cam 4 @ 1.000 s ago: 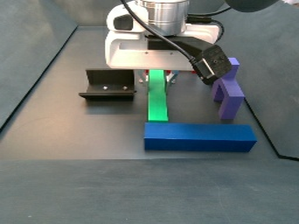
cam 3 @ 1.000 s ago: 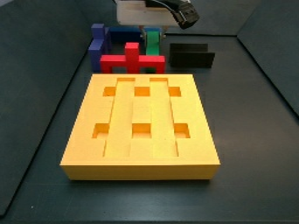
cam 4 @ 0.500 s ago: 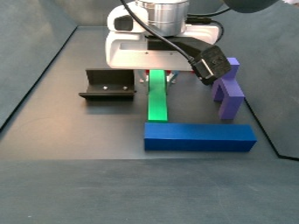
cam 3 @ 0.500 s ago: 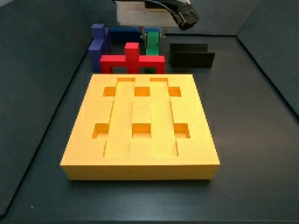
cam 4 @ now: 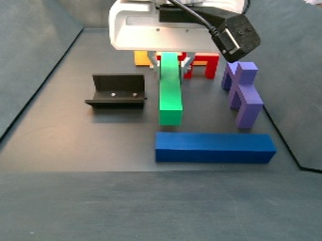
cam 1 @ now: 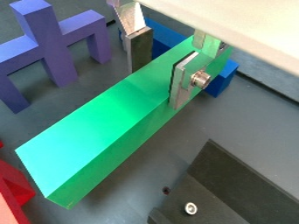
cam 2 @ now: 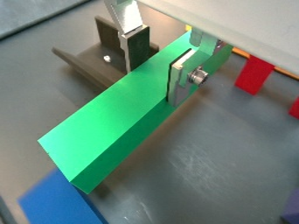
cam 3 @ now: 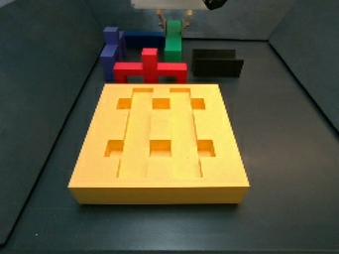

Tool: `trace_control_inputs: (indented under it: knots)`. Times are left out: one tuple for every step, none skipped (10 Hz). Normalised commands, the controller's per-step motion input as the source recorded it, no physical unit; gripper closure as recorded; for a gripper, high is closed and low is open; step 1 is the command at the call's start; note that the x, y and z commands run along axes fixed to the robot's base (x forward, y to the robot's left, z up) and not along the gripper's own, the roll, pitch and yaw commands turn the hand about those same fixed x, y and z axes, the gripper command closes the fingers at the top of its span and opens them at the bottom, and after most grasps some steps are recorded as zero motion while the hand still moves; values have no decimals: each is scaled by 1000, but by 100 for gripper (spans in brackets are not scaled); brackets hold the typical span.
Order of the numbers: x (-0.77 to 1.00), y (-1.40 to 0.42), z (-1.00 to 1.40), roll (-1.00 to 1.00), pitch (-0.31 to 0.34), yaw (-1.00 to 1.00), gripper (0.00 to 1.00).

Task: Pick up the green object. Move up. Move to above the board. Insert the green object.
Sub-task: Move to above the board.

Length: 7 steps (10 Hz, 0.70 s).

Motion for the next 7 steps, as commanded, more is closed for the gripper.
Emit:
trace_control_inputs:
  knots:
    - [-5, -5, 1400, -10, 12, 8, 100]
    - [-35, -6, 1400, -5, 38, 4, 100]
    - [-6, 0, 1400, 12, 23, 5, 100]
    - [17, 0, 1400, 10, 46, 4, 100]
    - [8, 1, 1400, 8, 78, 1, 100]
    - [9, 1, 878, 10, 75, 5, 100]
    - [43, 3, 362, 7, 63, 4, 100]
